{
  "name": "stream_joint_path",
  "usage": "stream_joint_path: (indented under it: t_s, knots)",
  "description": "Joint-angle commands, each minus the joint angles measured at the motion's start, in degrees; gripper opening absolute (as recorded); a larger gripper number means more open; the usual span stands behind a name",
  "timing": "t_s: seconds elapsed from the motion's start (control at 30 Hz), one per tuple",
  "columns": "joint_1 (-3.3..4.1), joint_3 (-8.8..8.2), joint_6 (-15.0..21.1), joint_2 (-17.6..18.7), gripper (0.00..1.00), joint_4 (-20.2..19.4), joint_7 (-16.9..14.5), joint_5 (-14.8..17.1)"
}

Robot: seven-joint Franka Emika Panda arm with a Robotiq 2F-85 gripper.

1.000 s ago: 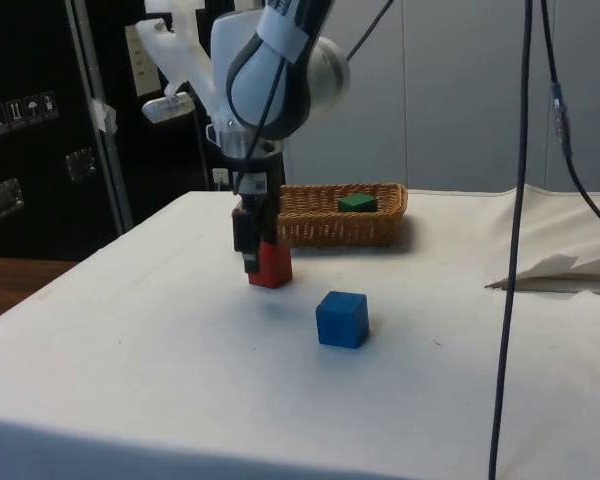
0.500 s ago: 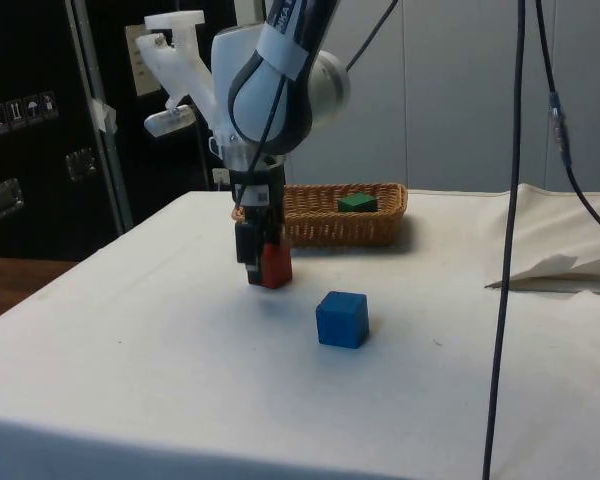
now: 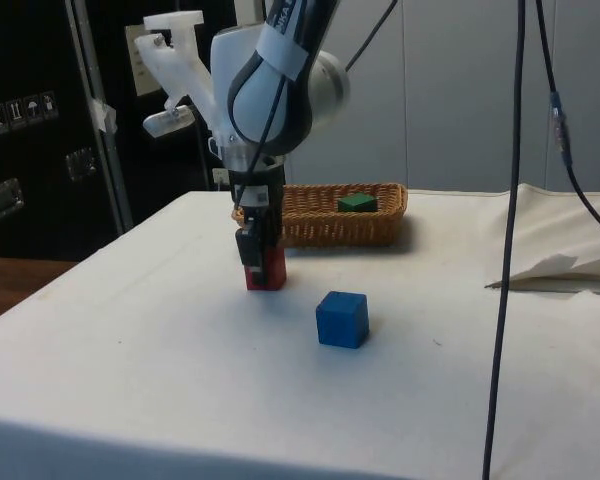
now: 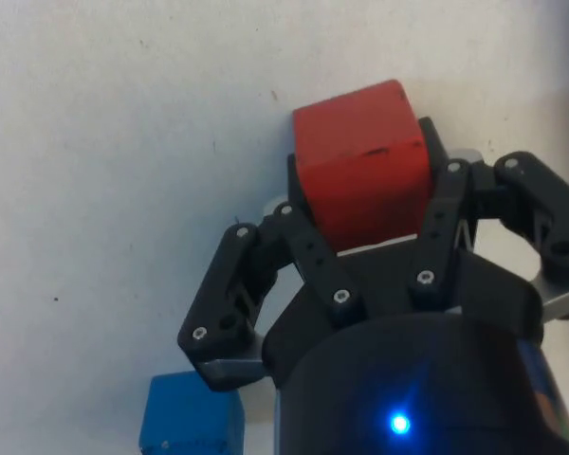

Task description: Pick up exactly two blocks and place them into the basket.

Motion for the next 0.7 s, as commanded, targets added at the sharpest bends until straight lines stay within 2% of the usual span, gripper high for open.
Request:
stream_joint_path:
  t_s: [0.0, 0.03, 0.07, 0.1, 0.17, 0.33, 0.37, 0.4, 0.63, 0.67]
  knots:
    - [0.34, -0.23, 0.4, 0.2, 0.00, -0.1, 0.5, -0.2]
    - [0.34, -0.23, 0.4, 0.2, 0.00, -0.1, 0.5, -0.2]
    - [0.00, 0.00, 0.0, 0.0, 0.00, 0.0, 0.0, 0.0]
    - [0.40, -0.29, 0.3, 0.1, 0.00, -0.1, 0.5, -0.2]
    - [0.69, -0.69, -0.4, -1.0, 0.00, -0.4, 0.9, -0.6]
    - [0.92, -1.09, -1.9, -3.8, 0.00, -1.3, 1.8, -1.2]
    - [0.11, -0.06, -1.4, -3.1, 0.00, -0.9, 0.8, -0.2]
    - [0.92, -1.09, -2.1, -4.2, 0.00, -1.3, 1.9, -1.3]
    - [0.74, -1.32, -4.3, -7.7, 0.00, -1.5, 2.9, -2.9]
    - [0.11, -0.46, -3.8, -7.5, 0.00, -1.5, 1.9, -1.9]
